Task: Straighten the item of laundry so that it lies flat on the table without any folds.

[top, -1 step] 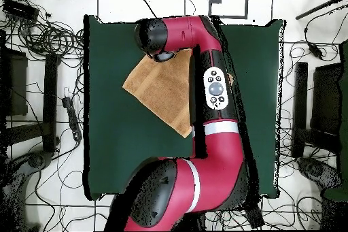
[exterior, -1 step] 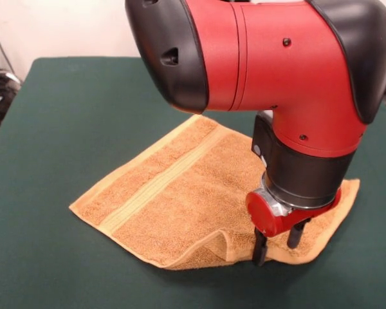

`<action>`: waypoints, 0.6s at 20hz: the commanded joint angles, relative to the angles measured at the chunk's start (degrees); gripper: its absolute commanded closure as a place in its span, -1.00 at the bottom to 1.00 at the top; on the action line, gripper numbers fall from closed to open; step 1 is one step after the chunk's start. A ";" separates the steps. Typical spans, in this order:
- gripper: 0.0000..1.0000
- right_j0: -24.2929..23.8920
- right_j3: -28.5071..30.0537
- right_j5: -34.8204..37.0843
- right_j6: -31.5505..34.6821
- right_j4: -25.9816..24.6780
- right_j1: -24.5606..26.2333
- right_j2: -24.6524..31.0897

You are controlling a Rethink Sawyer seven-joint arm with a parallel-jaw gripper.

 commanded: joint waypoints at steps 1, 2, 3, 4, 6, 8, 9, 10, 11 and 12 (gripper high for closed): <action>-1.00 2.67 3.45 -0.83 1.75 1.51 -2.43 -0.18; -1.00 2.68 3.66 -0.87 1.80 1.55 -2.62 -0.25; -1.00 2.51 3.81 -0.92 1.48 1.58 -2.63 -0.26; -1.00 2.51 3.81 -0.74 1.55 1.70 -2.71 -0.23; -1.00 2.97 3.08 -0.27 2.55 1.79 -2.71 -0.29; -1.00 3.64 2.44 -0.06 3.91 1.77 -2.63 -0.52; -1.00 3.97 1.16 0.50 3.80 1.85 -2.12 -0.10; -1.00 4.30 -0.11 1.06 3.70 1.93 -1.61 0.33; -1.00 4.41 -0.92 0.93 2.72 1.91 -1.31 0.85; -1.00 4.60 -1.91 0.88 2.44 2.01 -0.81 1.38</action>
